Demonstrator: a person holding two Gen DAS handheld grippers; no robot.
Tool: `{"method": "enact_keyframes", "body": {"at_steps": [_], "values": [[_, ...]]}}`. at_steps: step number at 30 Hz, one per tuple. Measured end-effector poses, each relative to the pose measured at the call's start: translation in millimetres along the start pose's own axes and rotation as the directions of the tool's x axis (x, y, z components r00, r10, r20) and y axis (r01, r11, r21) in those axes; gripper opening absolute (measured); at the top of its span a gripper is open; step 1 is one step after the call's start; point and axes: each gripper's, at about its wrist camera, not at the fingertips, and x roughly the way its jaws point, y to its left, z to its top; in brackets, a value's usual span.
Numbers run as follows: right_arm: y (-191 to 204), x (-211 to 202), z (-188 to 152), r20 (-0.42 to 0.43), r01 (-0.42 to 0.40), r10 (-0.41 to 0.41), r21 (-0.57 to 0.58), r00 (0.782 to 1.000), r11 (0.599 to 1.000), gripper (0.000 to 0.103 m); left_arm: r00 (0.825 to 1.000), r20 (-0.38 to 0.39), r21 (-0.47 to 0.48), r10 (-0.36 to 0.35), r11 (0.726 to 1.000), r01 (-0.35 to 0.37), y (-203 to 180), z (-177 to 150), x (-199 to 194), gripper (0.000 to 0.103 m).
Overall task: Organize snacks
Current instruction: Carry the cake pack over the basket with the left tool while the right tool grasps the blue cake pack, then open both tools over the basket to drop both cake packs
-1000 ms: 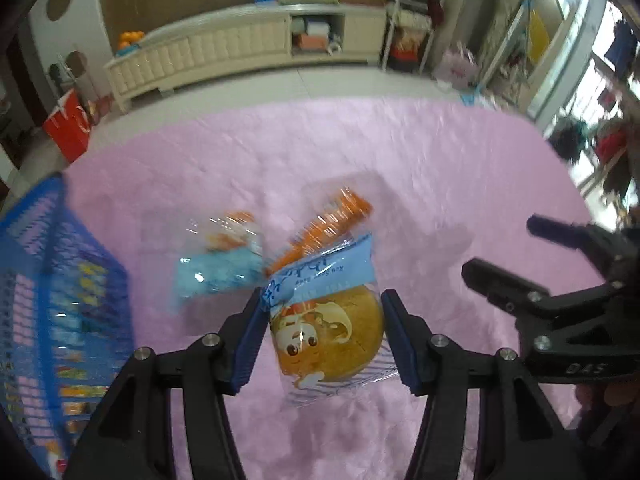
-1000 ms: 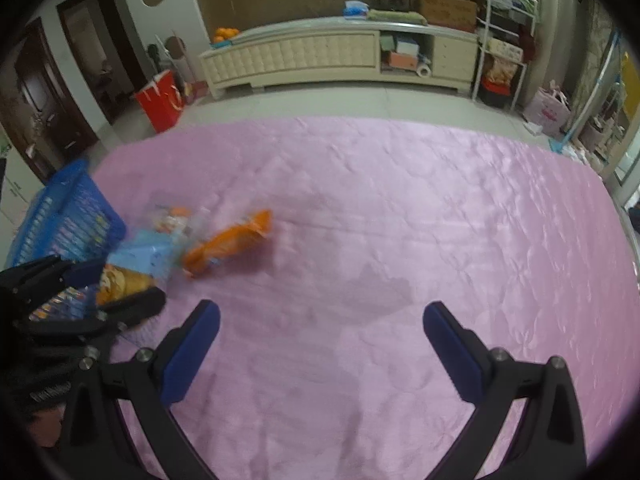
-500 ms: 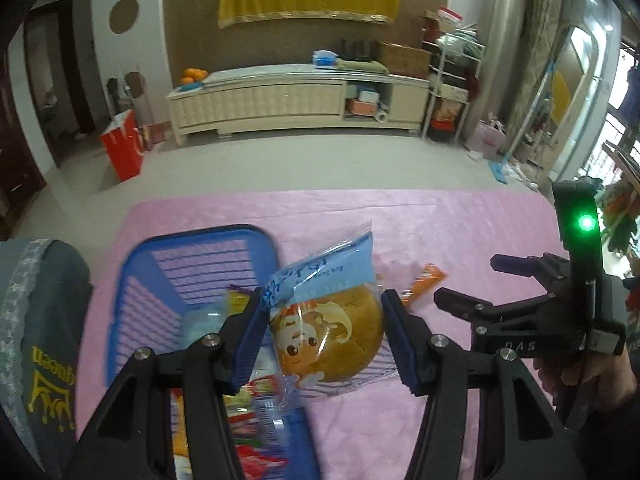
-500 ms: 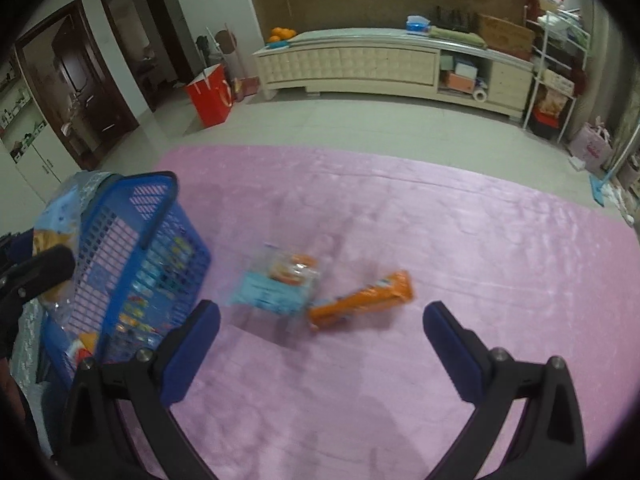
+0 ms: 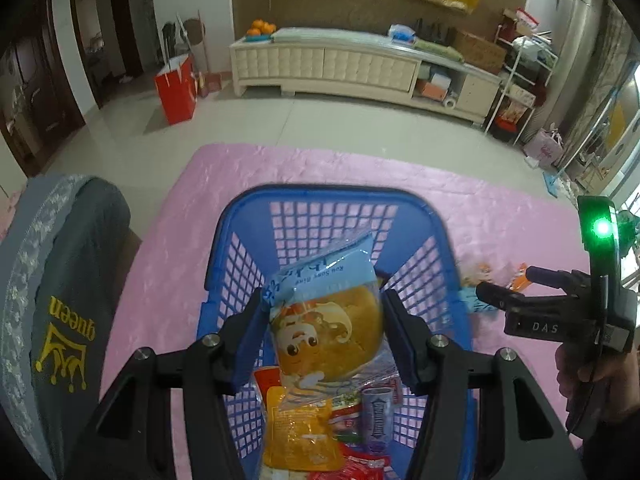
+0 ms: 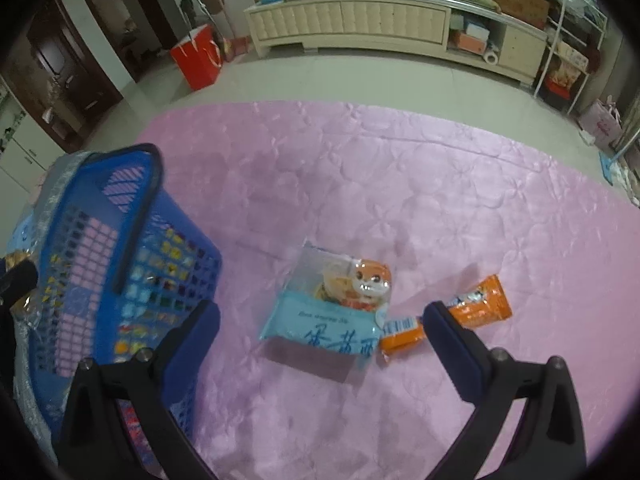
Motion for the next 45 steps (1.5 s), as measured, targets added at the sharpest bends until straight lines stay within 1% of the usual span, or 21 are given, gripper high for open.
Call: {"method": "enact_keyframes", "body": {"at_steps": [3,5,7,10,11,12,13,14,17,19,21,23,29,32,34,37,40,43,45], "values": [[-1,10,1,0.007,0.026,-0.026,-0.005,1.0,1.0,0.103,0.999,-0.034,-0.014,-0.016,1.0,0.016,3,-1,12,0.054],[0,18,1,-0.002,0.034,-0.034,-0.021,0.999,0.999,0.103,0.999,-0.051,-0.001,-0.017,1.0,0.017,1,-1,20,0.054],[1,27,2,-0.012,0.072,-0.072,-0.043,0.997,0.997,0.103,0.998,-0.064,0.016,-0.014,1.0,0.015,-2,-2,26,0.054],[-2,44,1,-0.042,0.074,-0.076,-0.039,0.996,0.996,0.102,0.998,-0.07,0.034,-0.003,0.999,0.006,-7,-4,32,0.054],[-2,48,1,-0.047,0.081,-0.083,-0.04,0.995,0.996,0.098,0.998,-0.07,0.033,0.0,0.999,0.003,-7,-4,34,0.054],[-3,53,0,-0.054,0.088,-0.091,-0.042,0.994,0.995,0.087,0.997,-0.071,0.029,0.001,1.0,0.001,-6,-2,36,0.054],[-3,55,0,-0.059,0.084,-0.087,-0.043,0.994,0.995,0.082,0.997,-0.075,0.025,0.0,1.0,0.002,-6,-2,38,0.054],[-3,57,-1,-0.057,0.084,-0.086,-0.043,0.995,0.996,0.082,0.997,-0.078,0.026,-0.001,1.0,0.003,-6,-1,40,0.054],[-2,55,-4,-0.043,0.069,-0.073,-0.069,0.996,0.995,0.074,0.997,-0.083,0.039,0.006,0.999,-0.003,-8,-3,43,0.054],[0,50,-7,-0.035,0.06,-0.063,-0.09,0.997,0.994,0.071,0.996,-0.084,0.038,0.007,0.999,-0.004,-7,-4,43,0.054],[-1,45,-11,-0.036,0.03,-0.033,-0.084,0.999,0.996,0.07,0.997,-0.081,0.036,0.009,0.999,-0.006,-5,-5,41,0.054],[-2,39,-14,-0.028,0.02,-0.023,-0.074,0.999,0.997,0.07,0.997,-0.077,0.032,0.004,0.999,-0.002,-2,-6,35,0.054],[4,-3,-15,0.055,0.009,-0.006,-0.056,0.998,0.998,0.07,0.999,-0.045,0.032,-0.01,0.999,0.012,7,-7,15,0.054],[12,-34,-12,0.11,-0.003,0.009,-0.058,0.994,0.998,0.07,0.999,-0.032,0.032,-0.019,0.999,0.02,11,-7,4,0.054],[23,-54,-10,0.149,-0.012,0.023,-0.076,0.988,0.997,0.07,0.999,-0.025,0.032,-0.028,0.999,0.029,14,-6,-2,0.054],[51,-84,-11,0.206,-0.023,0.052,-0.14,0.977,0.99,0.07,0.999,-0.011,0.041,-0.033,0.999,0.033,17,-6,-11,0.054],[74,-94,-10,0.234,-0.017,0.066,-0.206,0.97,0.978,0.07,0.999,-0.008,0.043,-0.038,0.998,0.038,24,-10,-16,0.054],[92,-94,-9,0.227,-0.028,0.087,-0.25,0.97,0.968,0.07,0.999,-0.004,0.044,-0.041,0.998,0.041,30,-14,-20,0.054],[99,-87,-5,0.221,-0.025,0.088,-0.276,0.971,0.961,0.07,0.999,-0.001,0.041,-0.048,0.998,0.048,31,-15,-22,0.054]]}}
